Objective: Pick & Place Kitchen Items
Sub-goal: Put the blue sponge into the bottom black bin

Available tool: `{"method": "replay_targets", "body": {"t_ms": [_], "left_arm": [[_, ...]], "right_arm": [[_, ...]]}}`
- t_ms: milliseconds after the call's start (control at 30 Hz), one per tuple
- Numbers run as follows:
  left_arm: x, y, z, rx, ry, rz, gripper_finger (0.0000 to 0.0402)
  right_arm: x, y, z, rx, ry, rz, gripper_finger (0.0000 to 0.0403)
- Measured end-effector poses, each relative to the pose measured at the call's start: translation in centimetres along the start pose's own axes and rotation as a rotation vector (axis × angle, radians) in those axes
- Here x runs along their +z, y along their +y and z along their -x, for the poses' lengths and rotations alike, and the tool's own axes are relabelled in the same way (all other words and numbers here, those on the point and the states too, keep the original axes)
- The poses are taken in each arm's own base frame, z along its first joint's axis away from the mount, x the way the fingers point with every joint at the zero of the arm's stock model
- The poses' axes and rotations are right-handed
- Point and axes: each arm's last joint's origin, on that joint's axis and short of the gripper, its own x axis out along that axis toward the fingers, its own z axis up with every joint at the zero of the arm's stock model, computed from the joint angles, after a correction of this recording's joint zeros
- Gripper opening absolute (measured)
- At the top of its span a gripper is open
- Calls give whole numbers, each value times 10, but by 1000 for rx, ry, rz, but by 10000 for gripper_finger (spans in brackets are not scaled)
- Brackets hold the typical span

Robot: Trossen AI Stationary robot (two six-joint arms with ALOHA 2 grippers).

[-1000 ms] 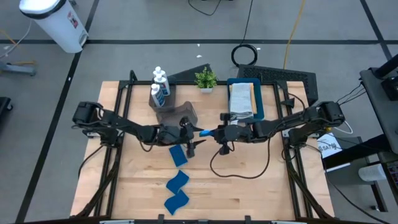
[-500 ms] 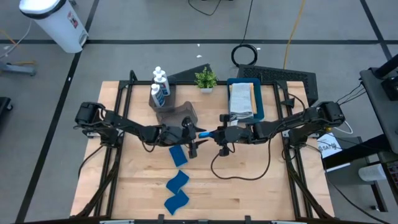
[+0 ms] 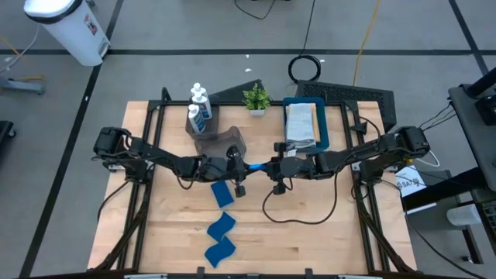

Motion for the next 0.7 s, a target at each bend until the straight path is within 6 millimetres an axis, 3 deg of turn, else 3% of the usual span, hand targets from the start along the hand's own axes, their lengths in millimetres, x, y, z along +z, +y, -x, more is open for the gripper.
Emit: {"method": "replay_targets", "body": {"t_ms": [167,433,533,700], "left_arm": [[2,8,2,10,11,88,19],[13,31,18,85,71,301,17],[16,36,24,127,75,322,9],[2,46,34,217,109,341,14]], "right_arm": [[0,5,2,-28,17,36,79],[0,22,19,-335,118,247,182],[1,30,25,-411,131,283,205],[3,34,30,-461,126,290,226]]}}
